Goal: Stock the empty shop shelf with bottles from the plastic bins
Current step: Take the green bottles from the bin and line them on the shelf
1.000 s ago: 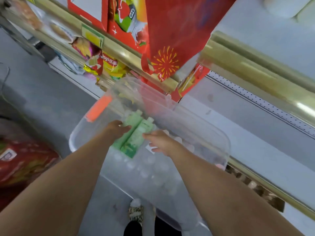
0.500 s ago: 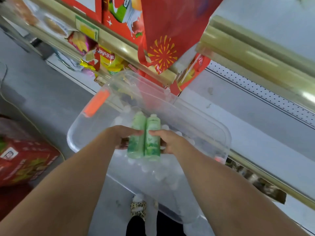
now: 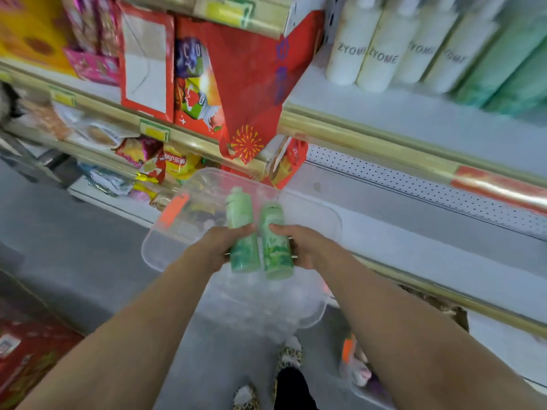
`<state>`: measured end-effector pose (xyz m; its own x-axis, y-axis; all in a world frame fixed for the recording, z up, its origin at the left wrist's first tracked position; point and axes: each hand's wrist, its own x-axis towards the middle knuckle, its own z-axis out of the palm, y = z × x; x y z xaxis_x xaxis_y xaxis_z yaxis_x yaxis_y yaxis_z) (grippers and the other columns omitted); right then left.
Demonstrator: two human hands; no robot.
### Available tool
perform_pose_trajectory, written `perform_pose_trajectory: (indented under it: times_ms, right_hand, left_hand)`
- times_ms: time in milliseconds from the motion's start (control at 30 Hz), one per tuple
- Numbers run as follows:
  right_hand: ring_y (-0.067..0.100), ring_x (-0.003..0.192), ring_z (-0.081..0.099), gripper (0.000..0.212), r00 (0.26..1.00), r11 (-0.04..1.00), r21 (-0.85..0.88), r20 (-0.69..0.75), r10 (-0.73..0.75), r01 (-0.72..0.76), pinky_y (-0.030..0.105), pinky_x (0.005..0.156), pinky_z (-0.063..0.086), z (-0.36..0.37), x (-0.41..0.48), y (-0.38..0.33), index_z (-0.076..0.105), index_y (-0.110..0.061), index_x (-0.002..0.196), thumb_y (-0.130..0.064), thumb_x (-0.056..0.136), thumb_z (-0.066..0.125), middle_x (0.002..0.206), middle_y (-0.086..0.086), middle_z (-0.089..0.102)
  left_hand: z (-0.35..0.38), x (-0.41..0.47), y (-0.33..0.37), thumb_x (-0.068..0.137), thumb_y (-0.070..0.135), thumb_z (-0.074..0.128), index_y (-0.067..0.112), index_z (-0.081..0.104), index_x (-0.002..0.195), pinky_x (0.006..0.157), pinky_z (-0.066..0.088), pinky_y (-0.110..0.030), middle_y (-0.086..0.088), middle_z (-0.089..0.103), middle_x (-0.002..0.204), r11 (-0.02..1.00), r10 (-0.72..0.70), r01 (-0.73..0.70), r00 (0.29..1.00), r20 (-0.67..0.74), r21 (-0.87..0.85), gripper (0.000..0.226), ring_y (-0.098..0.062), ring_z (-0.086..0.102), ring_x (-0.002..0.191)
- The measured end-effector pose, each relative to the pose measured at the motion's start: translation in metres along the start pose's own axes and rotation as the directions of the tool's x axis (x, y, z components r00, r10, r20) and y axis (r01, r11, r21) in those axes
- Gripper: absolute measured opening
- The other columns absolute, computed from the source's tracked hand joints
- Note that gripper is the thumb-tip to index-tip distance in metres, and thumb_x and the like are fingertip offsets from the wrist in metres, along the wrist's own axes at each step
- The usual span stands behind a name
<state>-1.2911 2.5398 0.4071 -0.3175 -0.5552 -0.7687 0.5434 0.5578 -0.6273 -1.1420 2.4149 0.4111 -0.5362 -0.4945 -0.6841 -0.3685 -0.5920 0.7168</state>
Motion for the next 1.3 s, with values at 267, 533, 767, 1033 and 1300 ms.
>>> perform_pose_trajectory:
  times_ms: [267, 533, 767, 1033, 1300]
  right_hand:
    - [0.028, 0.095, 0.070, 0.045, 0.959, 0.957, 0.079, -0.073, -0.274, 0.279, 0.046, 0.098, 0.054, -0.037, -0.087, -0.024, 0.068, -0.009, 0.115, -0.034, 0.080, 0.081, 0.095, 0.010, 0.074]
    - [0.025, 0.093, 0.074, 0.057, 0.884, 0.878, 0.106, -0.073, -0.462, 0.468, 0.038, 0.081, 0.059, -0.097, -0.164, -0.054, 0.072, -0.010, 0.115, -0.039, 0.068, 0.086, 0.097, 0.008, 0.078]
    - [0.030, 0.107, 0.071, 0.061, 0.804, 0.799, 0.098, -0.098, -0.586, 0.594, 0.047, 0.091, 0.058, -0.182, -0.229, -0.087, 0.069, -0.010, 0.121, -0.038, 0.070, 0.085, 0.111, 0.014, 0.075]
    - [0.027, 0.096, 0.073, 0.048, 0.764, 0.773, 0.032, -0.185, -0.618, 0.633, 0.038, 0.074, 0.060, -0.316, -0.286, -0.109, 0.069, -0.013, 0.117, -0.038, 0.078, 0.081, 0.105, 0.012, 0.076]
    - [0.022, 0.091, 0.069, 0.034, 0.715, 0.743, -0.017, -0.259, -0.649, 0.669, 0.031, 0.070, 0.055, -0.416, -0.292, -0.135, 0.068, -0.009, 0.114, -0.026, 0.086, 0.075, 0.094, 0.004, 0.075]
  left_hand:
    - [0.057, -0.066, 0.029, 0.062, 0.037, 0.085, 0.006, 0.067, 0.110, 0.062, 0.060, -0.036, -0.009, 0.078, 0.096, 0.960, 0.279, -0.271, 0.951, 0.133, -0.072, 0.059, -0.025, 0.076, 0.085]
    - [0.126, -0.119, 0.065, 0.062, 0.044, 0.085, 0.024, 0.064, 0.123, 0.066, 0.057, -0.033, -0.002, 0.076, 0.107, 0.852, 0.519, -0.519, 0.816, 0.256, -0.073, 0.067, -0.019, 0.072, 0.092]
    - [0.234, -0.150, 0.096, 0.071, 0.053, 0.075, 0.018, 0.066, 0.112, 0.070, 0.059, -0.039, 0.000, 0.077, 0.094, 0.815, 0.567, -0.570, 0.749, 0.344, -0.101, 0.055, -0.019, 0.074, 0.089]
    - [0.365, -0.156, 0.099, 0.092, 0.025, 0.059, 0.008, 0.059, 0.115, 0.064, 0.058, -0.036, -0.009, 0.071, 0.085, 0.888, 0.450, -0.347, 0.791, 0.414, -0.303, 0.028, -0.025, 0.070, 0.074]
    - [0.447, -0.139, 0.099, 0.090, 0.021, 0.069, 0.004, 0.053, 0.133, 0.079, 0.057, -0.044, -0.016, 0.068, 0.113, 0.850, 0.523, -0.445, 0.773, 0.359, -0.281, 0.049, -0.031, 0.068, 0.099]
